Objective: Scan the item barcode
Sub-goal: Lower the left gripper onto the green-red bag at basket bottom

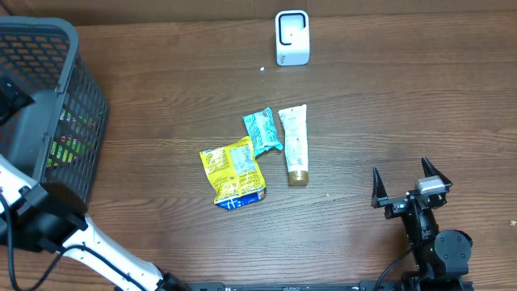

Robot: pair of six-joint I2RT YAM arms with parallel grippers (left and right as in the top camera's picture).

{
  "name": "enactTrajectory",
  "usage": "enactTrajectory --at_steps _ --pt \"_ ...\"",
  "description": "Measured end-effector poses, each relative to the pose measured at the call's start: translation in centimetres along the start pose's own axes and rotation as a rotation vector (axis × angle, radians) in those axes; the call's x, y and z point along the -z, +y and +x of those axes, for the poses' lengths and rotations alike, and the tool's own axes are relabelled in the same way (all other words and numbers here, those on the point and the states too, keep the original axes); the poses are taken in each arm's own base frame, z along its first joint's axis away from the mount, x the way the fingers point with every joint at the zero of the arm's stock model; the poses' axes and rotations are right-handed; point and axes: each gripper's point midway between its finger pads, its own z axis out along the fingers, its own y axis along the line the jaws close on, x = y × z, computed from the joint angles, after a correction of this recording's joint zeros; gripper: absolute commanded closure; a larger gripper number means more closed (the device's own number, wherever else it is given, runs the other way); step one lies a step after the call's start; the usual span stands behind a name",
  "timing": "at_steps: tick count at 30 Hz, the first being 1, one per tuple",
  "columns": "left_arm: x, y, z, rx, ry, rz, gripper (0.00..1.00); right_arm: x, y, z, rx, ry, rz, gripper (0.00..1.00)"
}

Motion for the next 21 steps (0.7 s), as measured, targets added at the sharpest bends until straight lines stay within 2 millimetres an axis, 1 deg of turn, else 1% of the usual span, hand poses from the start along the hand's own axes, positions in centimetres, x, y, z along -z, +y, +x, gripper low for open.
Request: enactTrajectory --at_steps 3,5,14,18,21 --pt "-2.5 0.6 0.5 0.012 0.071 -0.001 0.00 0.0 0.0 0.0 0.000 0.000 0.000 0.00" --pt "-3.7 1.0 0.7 0.023 0.103 -0.001 0.00 0.0 0.0 0.0 0.000 0.000 0.000 0.00" --pt "-8.3 1.8 1.5 0.043 0.212 -0.006 0.00 0.0 0.0 0.0 0.000 0.000 0.000 0.00" --pt "-10.0 2.4 2.2 0.071 0.259 -0.032 0.00 0.0 0.0 0.0 0.000 0.000 0.000 0.00" --pt "-10.6 2.8 2.4 0.088 0.271 -0.051 0.00 0.0 0.0 0.0 0.000 0.000 0.000 0.00"
